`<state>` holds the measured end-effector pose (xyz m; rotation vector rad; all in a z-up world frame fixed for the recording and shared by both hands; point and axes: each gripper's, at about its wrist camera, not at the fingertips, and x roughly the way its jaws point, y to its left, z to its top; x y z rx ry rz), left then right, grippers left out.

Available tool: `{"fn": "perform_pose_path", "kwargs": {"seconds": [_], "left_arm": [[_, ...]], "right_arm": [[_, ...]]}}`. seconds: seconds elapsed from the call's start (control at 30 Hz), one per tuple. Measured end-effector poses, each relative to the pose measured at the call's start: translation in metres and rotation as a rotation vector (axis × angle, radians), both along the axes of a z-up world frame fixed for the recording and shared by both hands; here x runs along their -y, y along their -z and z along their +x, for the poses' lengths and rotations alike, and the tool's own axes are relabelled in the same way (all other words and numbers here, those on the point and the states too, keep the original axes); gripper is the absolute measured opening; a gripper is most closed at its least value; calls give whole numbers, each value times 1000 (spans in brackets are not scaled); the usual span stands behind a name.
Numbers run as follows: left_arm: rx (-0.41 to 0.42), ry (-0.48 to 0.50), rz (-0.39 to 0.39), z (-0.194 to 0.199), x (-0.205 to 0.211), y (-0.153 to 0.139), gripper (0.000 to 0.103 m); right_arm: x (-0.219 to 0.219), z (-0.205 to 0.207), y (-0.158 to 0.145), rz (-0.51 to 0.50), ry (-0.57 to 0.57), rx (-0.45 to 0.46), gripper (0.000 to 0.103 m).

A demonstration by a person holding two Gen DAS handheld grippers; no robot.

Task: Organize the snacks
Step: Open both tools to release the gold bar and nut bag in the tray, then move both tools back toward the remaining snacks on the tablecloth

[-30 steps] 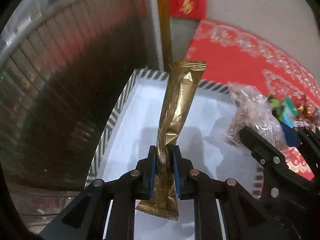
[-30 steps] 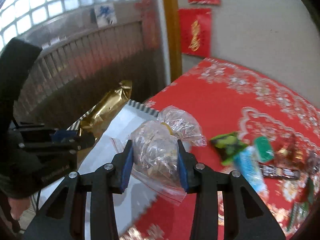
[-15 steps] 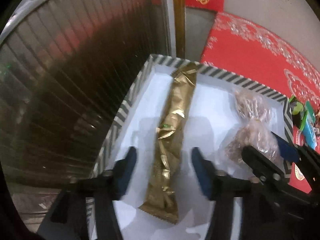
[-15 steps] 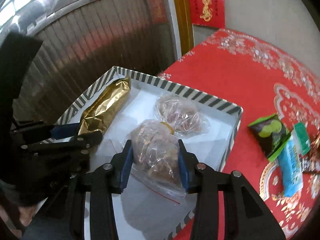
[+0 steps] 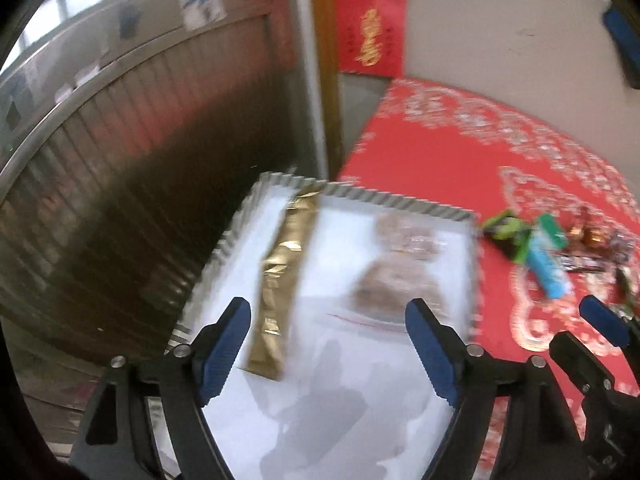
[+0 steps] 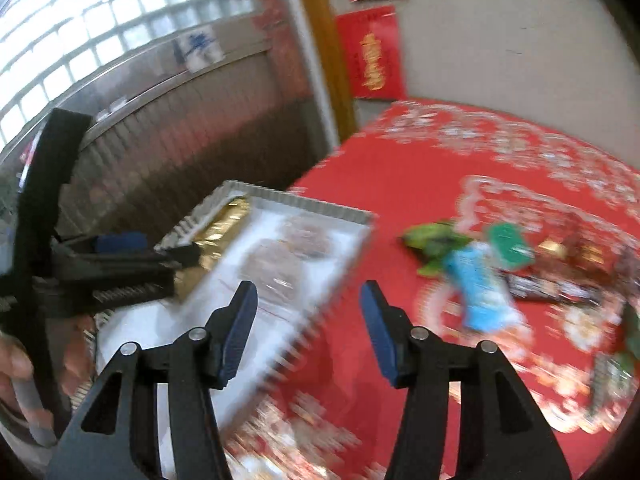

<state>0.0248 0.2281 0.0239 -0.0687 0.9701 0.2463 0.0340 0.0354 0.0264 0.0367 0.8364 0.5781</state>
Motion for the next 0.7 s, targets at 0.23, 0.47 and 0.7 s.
{"fn": "perform_pose_path", "kwargs": {"seconds": [0.23,0.47,0.7], "left_arm": [[-6,96,-11,2,65,-3,81],[-25,130,-31,5,111,3,81],[-34,123,-63,12,145,11,81]], "right_arm": [[82,-15,5,-59,152,10,64],[142,-33,5,-83,230,7,64],[183,-46,7,-117,263,15,64]]}}
